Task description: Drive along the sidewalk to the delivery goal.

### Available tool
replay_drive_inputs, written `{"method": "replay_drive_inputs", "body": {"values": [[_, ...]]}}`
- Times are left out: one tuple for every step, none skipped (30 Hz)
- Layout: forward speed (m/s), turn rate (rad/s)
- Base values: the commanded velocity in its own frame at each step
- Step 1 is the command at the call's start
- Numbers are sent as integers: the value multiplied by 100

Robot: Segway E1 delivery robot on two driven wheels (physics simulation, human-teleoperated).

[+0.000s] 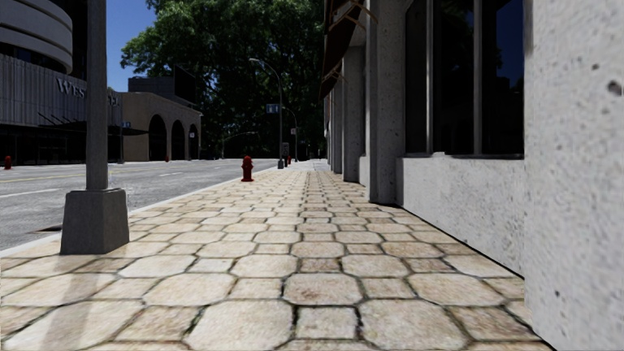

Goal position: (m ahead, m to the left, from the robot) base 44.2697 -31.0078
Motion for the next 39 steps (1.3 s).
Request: {"method": "replay_drive_inputs", "body": {"values": [[200, -13], [200, -23], [200, -26], [200, -26], [200, -27], [200, -27], [200, 0], [200, 0], [200, 0], [200, 0], [200, 0], [200, 0], [200, 0], [200, 0], [200, 0], [200, 0], [200, 0], [200, 0], [200, 0], [200, 0], [200, 0], [200, 0], [200, 0], [200, 0], [200, 0], [200, 0], [200, 0], [200, 0], [200, 0], [200, 0], [200, 0], [200, 0], [200, 0], [200, 0], [200, 0], [200, 0], [200, 0], [200, 0], [200, 0]]}}
